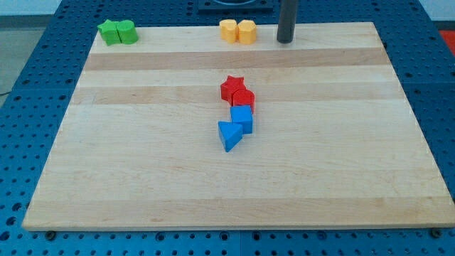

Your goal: Push yellow hexagon closer to red star

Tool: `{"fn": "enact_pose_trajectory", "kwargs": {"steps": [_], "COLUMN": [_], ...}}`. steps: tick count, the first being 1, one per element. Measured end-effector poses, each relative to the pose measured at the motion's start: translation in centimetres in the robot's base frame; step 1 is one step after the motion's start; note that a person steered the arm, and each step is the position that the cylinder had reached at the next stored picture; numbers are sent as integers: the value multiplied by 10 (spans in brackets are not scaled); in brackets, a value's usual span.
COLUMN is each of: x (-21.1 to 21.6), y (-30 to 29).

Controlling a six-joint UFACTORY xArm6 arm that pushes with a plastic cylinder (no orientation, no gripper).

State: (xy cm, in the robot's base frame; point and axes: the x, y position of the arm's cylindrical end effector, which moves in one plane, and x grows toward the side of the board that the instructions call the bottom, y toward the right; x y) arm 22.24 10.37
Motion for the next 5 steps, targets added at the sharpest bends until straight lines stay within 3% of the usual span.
{"fn": "enact_pose_trajectory", "kwargs": {"steps": [1, 2, 3, 4, 5], "x": [-30, -24, 15, 35, 9], "y": [-31, -100, -150, -156, -137]}}
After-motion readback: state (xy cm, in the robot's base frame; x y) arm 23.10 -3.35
